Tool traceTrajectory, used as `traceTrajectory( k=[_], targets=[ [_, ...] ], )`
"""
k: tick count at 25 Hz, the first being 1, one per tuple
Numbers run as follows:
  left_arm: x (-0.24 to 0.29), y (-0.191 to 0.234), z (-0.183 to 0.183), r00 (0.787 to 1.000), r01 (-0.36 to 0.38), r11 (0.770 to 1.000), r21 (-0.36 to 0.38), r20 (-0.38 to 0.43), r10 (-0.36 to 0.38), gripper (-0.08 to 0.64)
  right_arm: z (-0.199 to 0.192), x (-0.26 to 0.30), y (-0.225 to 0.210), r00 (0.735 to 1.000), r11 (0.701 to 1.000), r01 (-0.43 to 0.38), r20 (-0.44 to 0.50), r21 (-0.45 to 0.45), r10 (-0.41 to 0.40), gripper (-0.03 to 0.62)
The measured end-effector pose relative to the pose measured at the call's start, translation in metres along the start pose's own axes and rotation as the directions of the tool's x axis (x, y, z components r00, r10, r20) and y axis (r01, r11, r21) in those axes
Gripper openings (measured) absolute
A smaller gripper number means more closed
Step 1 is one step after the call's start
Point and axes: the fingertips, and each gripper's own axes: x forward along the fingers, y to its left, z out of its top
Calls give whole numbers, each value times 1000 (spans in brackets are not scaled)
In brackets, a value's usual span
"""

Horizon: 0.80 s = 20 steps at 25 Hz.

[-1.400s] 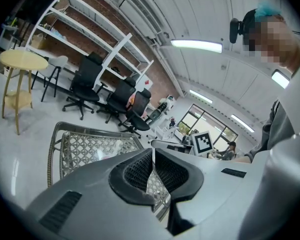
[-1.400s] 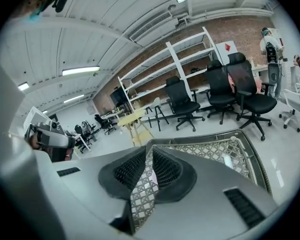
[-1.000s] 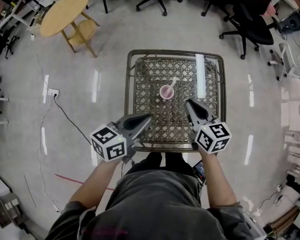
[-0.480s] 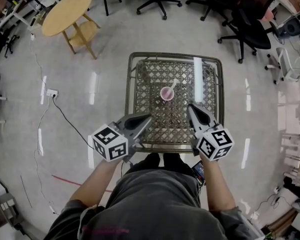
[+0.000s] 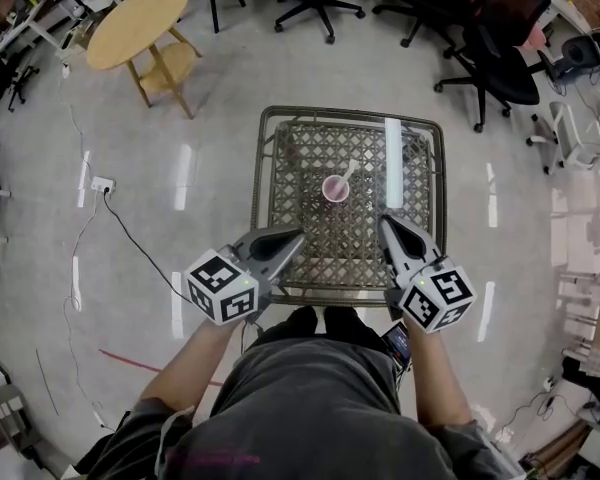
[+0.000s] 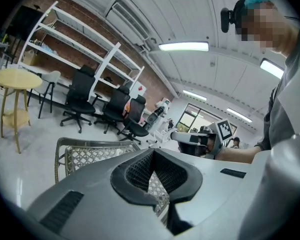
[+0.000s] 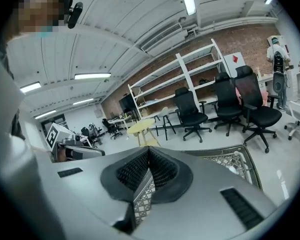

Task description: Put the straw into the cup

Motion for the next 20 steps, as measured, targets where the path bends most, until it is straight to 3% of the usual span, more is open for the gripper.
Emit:
traceTrajectory(
  k=[11, 20],
  targets=[
    [-3, -2, 9, 1000, -18, 998, 57, 9, 18, 9, 25, -7, 21, 999, 997, -37, 13, -68, 38, 14],
    [-4, 0, 4, 1000, -29, 997, 67, -2, 29, 8, 22, -6, 26, 999, 994, -37, -15, -102, 36, 14]
  ],
)
